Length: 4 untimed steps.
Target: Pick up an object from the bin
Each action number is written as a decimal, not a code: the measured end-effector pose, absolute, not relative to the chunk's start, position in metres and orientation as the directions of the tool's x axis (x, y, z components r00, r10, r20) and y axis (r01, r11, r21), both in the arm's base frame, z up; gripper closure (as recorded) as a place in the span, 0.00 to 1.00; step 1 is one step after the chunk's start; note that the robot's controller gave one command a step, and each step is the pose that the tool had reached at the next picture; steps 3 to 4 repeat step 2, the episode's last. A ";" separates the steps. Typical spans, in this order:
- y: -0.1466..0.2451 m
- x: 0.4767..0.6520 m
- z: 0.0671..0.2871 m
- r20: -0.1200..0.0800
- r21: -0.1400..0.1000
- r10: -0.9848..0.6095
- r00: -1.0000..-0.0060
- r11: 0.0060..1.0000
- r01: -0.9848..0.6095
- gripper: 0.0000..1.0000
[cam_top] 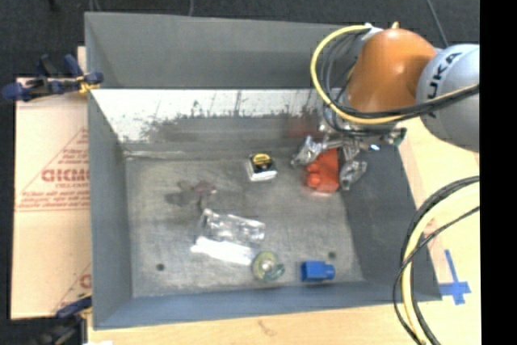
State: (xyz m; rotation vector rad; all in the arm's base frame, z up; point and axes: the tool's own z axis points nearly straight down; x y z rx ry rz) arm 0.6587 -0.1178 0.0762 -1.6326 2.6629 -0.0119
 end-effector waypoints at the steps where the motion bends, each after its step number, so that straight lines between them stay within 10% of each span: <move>1: -0.118 0.659 0.076 -0.012 -0.015 -0.890 -0.457 0.457 -0.889 1.00; 2: -0.119 0.661 0.193 -0.005 -0.012 -0.886 -0.464 0.464 -0.886 1.00; 4: -0.119 0.661 0.193 -0.005 -0.012 -0.886 -0.464 0.464 -0.886 1.00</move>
Offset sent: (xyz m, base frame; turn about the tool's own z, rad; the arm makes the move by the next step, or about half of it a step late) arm 0.0000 0.0000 0.0000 0.0000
